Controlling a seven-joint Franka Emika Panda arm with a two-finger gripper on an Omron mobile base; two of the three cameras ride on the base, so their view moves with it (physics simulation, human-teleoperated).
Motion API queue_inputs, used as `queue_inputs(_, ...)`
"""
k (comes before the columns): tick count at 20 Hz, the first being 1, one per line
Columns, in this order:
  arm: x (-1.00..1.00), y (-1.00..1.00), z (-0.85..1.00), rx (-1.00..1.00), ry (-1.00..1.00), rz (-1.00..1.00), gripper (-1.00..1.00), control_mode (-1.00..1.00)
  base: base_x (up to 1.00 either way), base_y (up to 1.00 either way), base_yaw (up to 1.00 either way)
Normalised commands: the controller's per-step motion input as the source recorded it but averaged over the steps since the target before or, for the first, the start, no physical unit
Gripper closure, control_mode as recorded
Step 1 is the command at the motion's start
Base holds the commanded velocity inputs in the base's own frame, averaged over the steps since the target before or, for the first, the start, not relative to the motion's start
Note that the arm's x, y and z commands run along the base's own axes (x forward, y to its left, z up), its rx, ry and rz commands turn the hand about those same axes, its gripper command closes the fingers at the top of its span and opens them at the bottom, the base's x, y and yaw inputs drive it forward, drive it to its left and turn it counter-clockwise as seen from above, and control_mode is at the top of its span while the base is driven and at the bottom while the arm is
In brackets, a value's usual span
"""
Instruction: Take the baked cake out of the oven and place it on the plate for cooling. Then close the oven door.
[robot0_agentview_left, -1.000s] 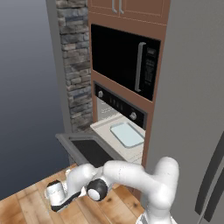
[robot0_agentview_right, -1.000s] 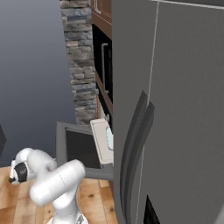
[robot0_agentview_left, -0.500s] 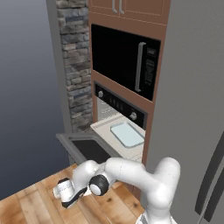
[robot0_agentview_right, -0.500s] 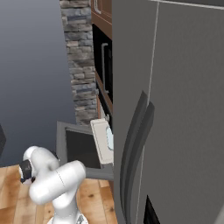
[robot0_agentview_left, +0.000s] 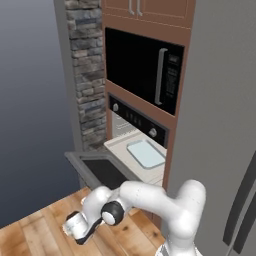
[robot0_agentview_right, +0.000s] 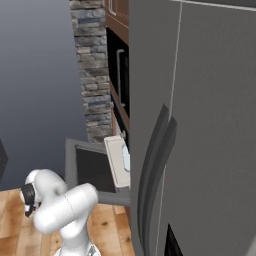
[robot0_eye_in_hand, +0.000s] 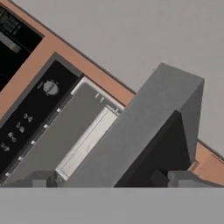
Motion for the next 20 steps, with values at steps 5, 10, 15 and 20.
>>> queue_inputs(5,0.95,-0.86,0.8,-0.23,-0.32,0.15,-1.0,-1.0,0.0,0.0,0.0)
queue_inputs(10,1.0,-1.0,1.0,-0.13,-0.06,0.02,-1.0,-1.0,0.0,0.0,0.0)
queue_inputs(15,1.0,-0.78,1.0,-0.11,0.07,-0.1,-1.0,-1.0,0.0,0.0,0.0)
queue_inputs(20,1.0,-0.69,0.98,0.0,0.12,-0.16,-1.0,-1.0,0.0,0.0,0.0)
